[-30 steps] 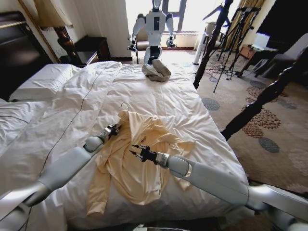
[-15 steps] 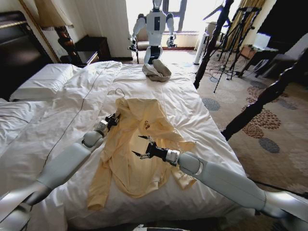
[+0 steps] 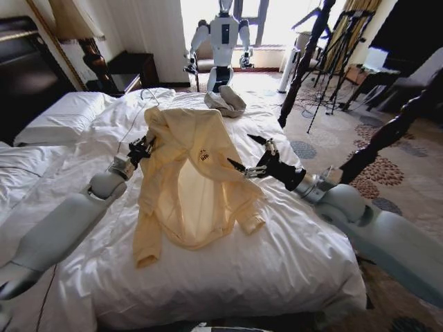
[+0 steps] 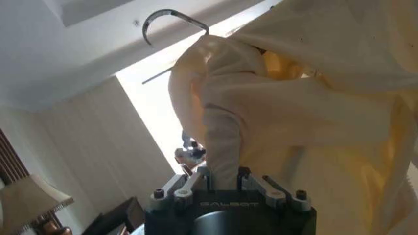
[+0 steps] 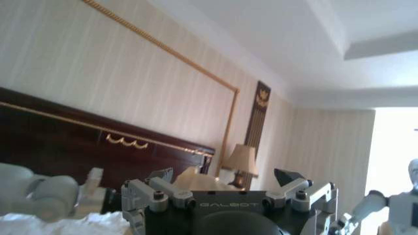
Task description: Pick up the clothes from the bed and hang them on the clothes hanger.
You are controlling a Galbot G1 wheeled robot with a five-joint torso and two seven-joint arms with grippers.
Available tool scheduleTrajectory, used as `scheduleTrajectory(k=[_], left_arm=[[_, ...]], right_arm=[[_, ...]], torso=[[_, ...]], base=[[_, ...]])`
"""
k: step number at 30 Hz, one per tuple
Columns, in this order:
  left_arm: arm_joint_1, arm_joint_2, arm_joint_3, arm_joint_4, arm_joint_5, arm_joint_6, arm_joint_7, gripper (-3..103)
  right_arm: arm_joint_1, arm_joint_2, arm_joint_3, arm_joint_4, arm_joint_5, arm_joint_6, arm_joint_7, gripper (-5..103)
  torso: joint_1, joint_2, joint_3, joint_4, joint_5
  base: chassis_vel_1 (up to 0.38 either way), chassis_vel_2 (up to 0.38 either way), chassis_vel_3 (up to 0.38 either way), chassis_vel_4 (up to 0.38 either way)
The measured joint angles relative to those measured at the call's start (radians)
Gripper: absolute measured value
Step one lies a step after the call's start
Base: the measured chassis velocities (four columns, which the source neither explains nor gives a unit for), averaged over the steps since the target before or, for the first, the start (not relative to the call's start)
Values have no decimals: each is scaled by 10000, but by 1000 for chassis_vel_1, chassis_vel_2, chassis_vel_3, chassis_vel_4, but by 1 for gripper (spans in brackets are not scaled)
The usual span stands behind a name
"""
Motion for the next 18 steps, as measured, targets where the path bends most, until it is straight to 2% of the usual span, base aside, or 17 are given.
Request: scheduleTrajectory(k=[1,4,7,10,12,15,18], left_arm=[[-38,221,-115,-244,-40,-7,5,22],[-132,564,-327,-623,-151,-7,12,22],[-291,929,-613,-1048,-317,-8,32,22],[-758,1589,-1055,-1772,-785,90,42,22],[-837,1716,-1128,-1893,-900,143,51,22],[-1241,2630,-1687,-2532,-1651,387,215,22],[-1506,3007,-1781,-2659,-1932,448,287,22]], right_arm=[[259,-255,307,15,368,11,145,100],[723,-574,646,-13,694,11,364,100],[1410,-913,771,-137,938,-15,747,100],[2378,-1397,784,-403,1327,-105,1331,100],[2511,-1477,780,-454,1375,-109,1384,100],[3447,-1917,614,-716,1763,-177,1543,100],[3871,-2086,538,-833,1933,-211,1518,100]], torso=[[0,0,0,1,-3],[1,0,0,-1,-3],[0,0,0,-1,-1],[0,0,0,-2,1],[0,0,0,-2,-1],[0,0,0,0,2],[0,0,0,-1,0]], base=[[0,0,0,0],[0,0,0,0],[0,0,0,0],[0,0,0,0],[0,0,0,0],[0,0,0,0],[0,0,0,0]])
